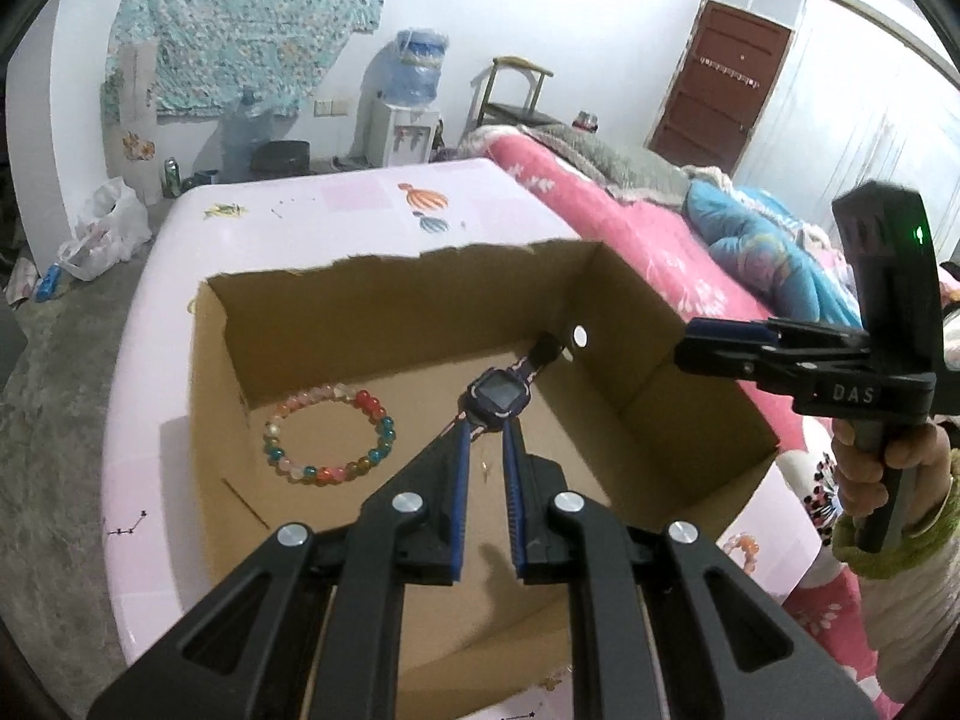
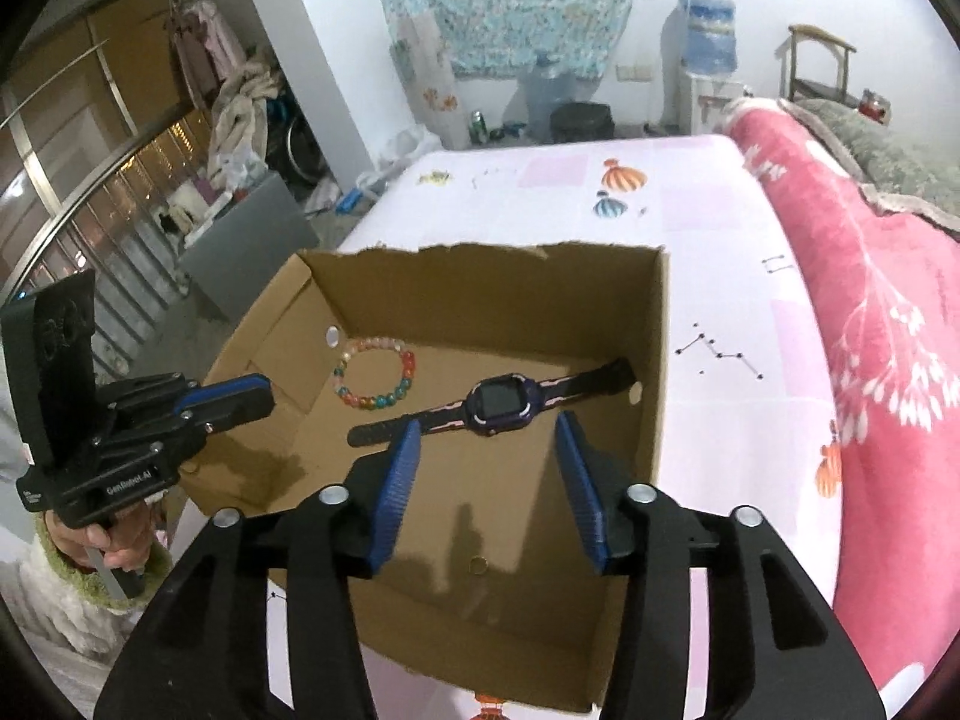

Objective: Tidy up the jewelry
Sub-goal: 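Carry the gold ring into the box with both tools and open both, then withdraw both tools from the box back over the table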

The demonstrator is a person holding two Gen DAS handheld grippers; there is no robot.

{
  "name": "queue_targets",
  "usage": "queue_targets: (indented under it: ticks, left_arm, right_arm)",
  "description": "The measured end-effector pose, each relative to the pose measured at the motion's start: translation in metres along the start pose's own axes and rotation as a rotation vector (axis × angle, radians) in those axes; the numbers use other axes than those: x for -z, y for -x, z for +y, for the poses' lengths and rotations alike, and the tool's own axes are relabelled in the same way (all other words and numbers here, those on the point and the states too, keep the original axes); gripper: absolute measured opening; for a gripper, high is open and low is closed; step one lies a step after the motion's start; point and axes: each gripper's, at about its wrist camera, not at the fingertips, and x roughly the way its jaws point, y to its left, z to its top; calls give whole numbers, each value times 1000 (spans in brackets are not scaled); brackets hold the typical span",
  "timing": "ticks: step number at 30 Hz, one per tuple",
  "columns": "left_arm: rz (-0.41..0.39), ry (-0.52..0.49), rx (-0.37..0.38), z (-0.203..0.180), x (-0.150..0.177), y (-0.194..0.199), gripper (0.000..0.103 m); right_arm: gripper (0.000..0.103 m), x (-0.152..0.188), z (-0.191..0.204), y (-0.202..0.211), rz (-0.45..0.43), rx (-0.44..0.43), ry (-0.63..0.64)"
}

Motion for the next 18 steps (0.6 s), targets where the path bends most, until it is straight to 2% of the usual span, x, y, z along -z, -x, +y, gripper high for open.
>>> queue_targets:
  ticks: [1, 6, 18]
  left_arm:
    - [-6, 2, 1, 0, 0, 4, 12]
    - [-30, 3, 20, -2, 3, 20, 27]
    - [-106, -49, -35, -19, 21, 63, 54]
  right_arm:
    - [50, 1, 0, 4, -13, -3, -4]
    - [58, 8, 5, 20, -57, -13, -22]
    - [62, 39, 16, 57, -166, -17, -92]
